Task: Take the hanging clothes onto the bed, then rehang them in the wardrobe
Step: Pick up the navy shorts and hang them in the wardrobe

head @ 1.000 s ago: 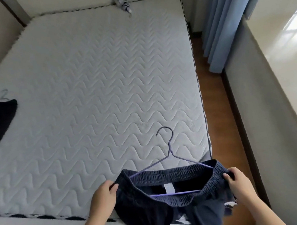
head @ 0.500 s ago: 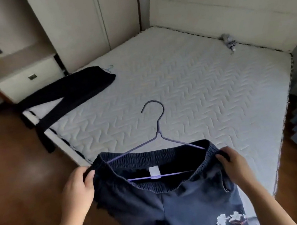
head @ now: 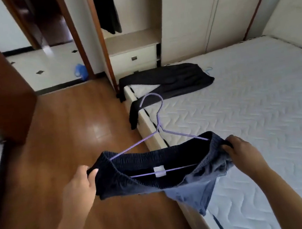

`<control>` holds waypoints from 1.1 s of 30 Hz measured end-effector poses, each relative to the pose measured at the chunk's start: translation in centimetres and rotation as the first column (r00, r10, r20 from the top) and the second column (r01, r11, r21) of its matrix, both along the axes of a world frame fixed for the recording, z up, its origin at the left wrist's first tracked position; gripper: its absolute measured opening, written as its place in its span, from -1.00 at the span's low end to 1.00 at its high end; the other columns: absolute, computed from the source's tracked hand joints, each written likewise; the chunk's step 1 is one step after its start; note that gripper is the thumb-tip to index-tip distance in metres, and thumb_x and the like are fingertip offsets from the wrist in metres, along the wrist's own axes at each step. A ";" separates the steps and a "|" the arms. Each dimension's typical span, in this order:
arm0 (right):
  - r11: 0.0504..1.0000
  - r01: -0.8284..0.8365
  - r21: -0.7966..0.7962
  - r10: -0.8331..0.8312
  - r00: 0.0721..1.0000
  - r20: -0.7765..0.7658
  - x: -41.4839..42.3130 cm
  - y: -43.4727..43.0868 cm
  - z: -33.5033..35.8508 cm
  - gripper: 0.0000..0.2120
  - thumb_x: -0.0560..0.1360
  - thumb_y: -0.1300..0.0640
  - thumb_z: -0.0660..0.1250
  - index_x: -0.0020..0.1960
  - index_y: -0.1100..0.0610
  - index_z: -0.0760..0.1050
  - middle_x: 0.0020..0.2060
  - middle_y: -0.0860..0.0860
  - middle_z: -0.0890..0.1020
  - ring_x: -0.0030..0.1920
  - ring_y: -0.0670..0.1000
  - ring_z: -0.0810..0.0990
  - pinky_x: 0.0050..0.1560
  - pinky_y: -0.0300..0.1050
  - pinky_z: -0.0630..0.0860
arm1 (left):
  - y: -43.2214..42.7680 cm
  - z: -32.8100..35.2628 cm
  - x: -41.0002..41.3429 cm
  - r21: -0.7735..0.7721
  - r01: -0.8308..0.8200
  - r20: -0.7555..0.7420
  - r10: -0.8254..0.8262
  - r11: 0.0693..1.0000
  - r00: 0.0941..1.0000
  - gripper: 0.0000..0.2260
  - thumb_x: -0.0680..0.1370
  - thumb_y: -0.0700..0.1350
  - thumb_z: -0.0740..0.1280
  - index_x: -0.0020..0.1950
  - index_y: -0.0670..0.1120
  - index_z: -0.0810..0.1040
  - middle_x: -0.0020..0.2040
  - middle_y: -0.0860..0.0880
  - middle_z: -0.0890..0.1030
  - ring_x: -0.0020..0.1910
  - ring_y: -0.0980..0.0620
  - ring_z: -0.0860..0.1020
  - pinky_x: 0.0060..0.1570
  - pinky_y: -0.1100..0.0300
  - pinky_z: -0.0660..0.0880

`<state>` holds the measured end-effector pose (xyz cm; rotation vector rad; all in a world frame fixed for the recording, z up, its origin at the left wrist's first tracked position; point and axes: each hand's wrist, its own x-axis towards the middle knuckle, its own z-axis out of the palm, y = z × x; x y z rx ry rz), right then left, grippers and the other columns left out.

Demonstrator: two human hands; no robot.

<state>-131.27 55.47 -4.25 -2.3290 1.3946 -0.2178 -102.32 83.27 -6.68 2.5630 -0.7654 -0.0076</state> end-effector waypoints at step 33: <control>0.879 -0.409 0.245 0.398 0.912 0.094 65.8 -24.6 -4.5 -0.90 0.53 0.19 0.23 -0.11 0.18 0.33 -0.20 0.13 0.47 -0.19 0.12 0.41 -0.19 -0.10 0.26 | -15.4 0.4 47.9 -0.309 -0.559 -0.400 0.428 0.769 0.810 -0.90 0.56 -0.13 0.21 -0.15 -0.04 0.43 -0.21 -0.03 0.50 -0.22 0.04 0.48 -0.30 0.19 0.37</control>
